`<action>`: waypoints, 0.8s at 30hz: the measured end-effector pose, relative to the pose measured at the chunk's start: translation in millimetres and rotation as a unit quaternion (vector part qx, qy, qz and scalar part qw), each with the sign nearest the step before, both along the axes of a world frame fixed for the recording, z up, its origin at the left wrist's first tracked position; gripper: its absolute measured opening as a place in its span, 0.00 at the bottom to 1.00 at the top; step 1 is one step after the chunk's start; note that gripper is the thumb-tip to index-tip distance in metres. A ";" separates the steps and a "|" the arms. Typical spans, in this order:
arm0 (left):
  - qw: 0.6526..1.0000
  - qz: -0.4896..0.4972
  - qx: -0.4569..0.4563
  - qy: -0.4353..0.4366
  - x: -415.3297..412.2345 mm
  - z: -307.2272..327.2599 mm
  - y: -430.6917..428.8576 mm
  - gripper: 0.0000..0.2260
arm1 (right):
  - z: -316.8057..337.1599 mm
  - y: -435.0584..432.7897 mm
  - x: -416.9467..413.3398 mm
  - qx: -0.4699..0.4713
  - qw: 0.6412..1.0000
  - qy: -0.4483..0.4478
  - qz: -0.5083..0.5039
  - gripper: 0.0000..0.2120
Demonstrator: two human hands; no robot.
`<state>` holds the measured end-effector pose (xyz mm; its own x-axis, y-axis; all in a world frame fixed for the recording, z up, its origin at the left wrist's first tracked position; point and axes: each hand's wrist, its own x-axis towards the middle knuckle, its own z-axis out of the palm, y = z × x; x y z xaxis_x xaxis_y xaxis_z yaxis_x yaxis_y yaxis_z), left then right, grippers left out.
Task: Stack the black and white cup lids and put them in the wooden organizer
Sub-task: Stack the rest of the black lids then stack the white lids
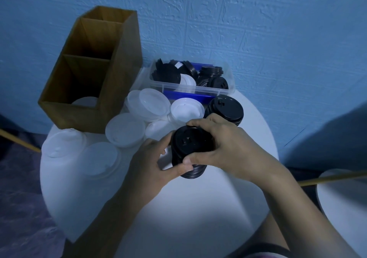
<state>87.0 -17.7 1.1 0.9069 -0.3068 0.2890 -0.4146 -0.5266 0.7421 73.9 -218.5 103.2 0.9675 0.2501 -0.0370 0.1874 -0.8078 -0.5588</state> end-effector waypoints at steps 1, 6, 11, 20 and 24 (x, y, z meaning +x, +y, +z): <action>1.000 0.000 0.002 -0.001 -0.8 0.6 -0.3 0.30 | -1.4 0.7 -0.9 -0.001 1.000 -0.003 -0.006 0.38; 1.000 0.001 0.001 0.005 -2.9 2.0 -0.6 0.30 | -9.1 3.2 -8.2 0.011 0.999 -0.021 -0.036 0.40; 1.000 -0.002 -0.021 0.014 -3.4 -4.4 0.9 0.37 | -16.3 -3.7 -11.1 0.070 0.997 -0.004 -0.038 0.39; 0.998 -0.022 -0.050 0.011 1.1 -0.2 2.0 0.28 | -15.3 -12.9 -9.3 0.209 0.976 0.058 -0.004 0.26; 0.998 -0.002 -0.056 0.021 1.0 3.7 1.7 0.26 | -18.7 -12.6 -11.2 0.222 0.974 0.047 -0.011 0.27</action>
